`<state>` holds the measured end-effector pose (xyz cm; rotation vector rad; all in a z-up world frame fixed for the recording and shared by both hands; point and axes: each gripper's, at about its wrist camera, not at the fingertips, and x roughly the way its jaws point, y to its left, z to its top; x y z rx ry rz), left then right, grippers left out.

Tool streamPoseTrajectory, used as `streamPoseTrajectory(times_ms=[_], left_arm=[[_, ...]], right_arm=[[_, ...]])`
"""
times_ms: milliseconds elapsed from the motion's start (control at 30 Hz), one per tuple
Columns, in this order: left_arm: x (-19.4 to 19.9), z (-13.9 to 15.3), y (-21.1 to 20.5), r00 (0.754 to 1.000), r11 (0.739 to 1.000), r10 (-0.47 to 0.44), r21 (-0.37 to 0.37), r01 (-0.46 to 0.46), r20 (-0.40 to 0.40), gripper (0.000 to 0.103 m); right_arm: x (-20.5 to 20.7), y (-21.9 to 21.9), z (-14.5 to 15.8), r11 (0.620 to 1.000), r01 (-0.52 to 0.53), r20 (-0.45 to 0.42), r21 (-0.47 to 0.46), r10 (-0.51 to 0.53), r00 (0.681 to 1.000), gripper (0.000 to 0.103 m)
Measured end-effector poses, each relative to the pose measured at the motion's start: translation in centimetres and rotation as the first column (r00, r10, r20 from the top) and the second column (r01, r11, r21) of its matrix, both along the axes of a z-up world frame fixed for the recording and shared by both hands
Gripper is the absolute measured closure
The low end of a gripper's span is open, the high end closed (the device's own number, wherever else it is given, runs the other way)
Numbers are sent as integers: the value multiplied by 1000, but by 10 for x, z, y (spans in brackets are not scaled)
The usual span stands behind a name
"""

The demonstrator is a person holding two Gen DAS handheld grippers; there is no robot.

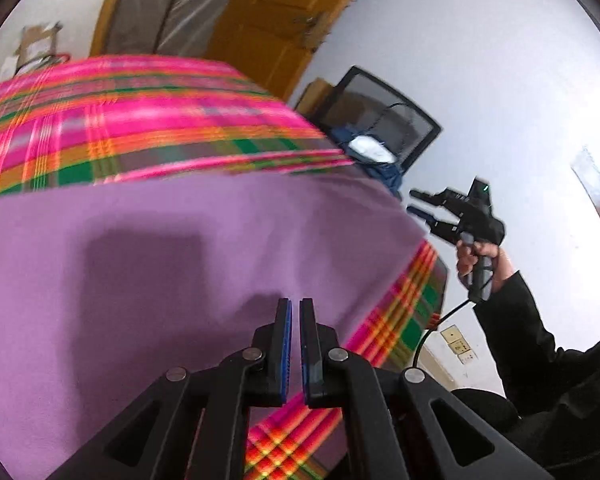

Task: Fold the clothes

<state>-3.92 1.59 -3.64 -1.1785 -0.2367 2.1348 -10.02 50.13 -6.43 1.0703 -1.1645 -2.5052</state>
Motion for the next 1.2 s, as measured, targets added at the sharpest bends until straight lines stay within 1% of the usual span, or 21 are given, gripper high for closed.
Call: streamPoseTrajectory(times_ms=[67, 133, 167, 200, 233, 333, 367, 433, 500, 533, 600, 667, 767, 900, 933, 967, 1000, 1033, 1067, 1133, 1200], left_arm=[[2, -8, 1, 1000, 1000, -4, -7, 4, 25, 100], [7, -14, 1, 999, 1000, -10, -8, 10, 42, 101], [11, -16, 1, 999, 1000, -8, 0, 8, 37, 101], [13, -16, 0, 999, 1000, -8, 9, 8, 38, 101], [15, -17, 0, 999, 1000, -8, 16, 7, 43, 101], [19, -16, -1, 999, 1000, -7, 23, 6, 50, 101], [19, -14, -1, 999, 1000, -6, 20, 5, 47, 101], [19, -10, 0, 999, 1000, -3, 17, 3, 34, 100], [19, -6, 1, 1000, 1000, -5, 22, 4, 17, 100], [18, -7, 3, 1000, 1000, -9, 20, 8, 15, 100], [17, -9, 9, 1000, 1000, -18, 13, 18, 18, 100], [16, -12, 15, 999, 999, -33, 6, 33, 21, 100], [18, -16, 19, 999, 999, -38, 4, 37, 20, 100], [19, -17, 16, 999, 999, -27, 20, 27, 17, 100], [20, -18, 16, 1000, 999, -24, 23, 23, 16, 101], [20, -18, 16, 1000, 999, -21, 25, 21, 14, 101], [21, -19, 17, 1000, 999, -20, 27, 19, 10, 101], [21, -19, 17, 1000, 999, -19, 27, 19, 9, 101], [21, -19, 17, 1000, 999, -19, 28, 19, 8, 101], [23, -17, 17, 1000, 1000, -21, 21, 21, 6, 101], [23, -13, 16, 1000, 1000, -23, 21, 23, -2, 100]], right_arm=[[-14, -18, -1, 996, -76, 8, 37, 76, 997, 66], [-20, -24, -9, 993, -93, 55, 72, 89, 994, 69], [-22, -22, -11, 994, -93, 55, 52, 90, 994, 70], [-22, -20, -10, 995, -81, 57, 61, 78, 995, 70], [-21, -18, -10, 994, -69, 68, 91, 62, 996, 70], [-16, -13, -7, 974, -17, 126, 224, -12, 992, 70], [-14, -12, -4, 972, -6, 117, 235, -22, 993, 69], [-3, -18, 10, 967, 13, 41, 255, -25, 999, 68], [6, -34, 26, 953, 10, -32, 304, 0, 999, 66], [7, -45, 32, 947, -16, -49, 321, 33, 998, 66], [4, -73, 39, 932, -105, -61, 346, 133, 989, 66], [1, -101, 42, 903, -181, -40, 390, 212, 976, 66], [-8, -140, 41, 834, -276, 3, 478, 312, 950, 66], [-28, -171, 33, 765, -377, 80, 522, 397, 915, 71], [-32, -173, 32, 752, -386, 96, 535, 400, 911, 75], [-38, -173, 31, 746, -390, 108, 540, 398, 911, 79], [-42, -170, 31, 744, -387, 111, 545, 393, 913, 86], [-47, -167, 31, 740, -376, 122, 558, 376, 919, 89], [-51, -161, 31, 738, -352, 132, 576, 341, 931, 89], [-51, -149, 36, 755, -313, 125, 576, 297, 947, 88], [-39, -146, 45, 765, -279, 83, 580, 285, 955, 84]])
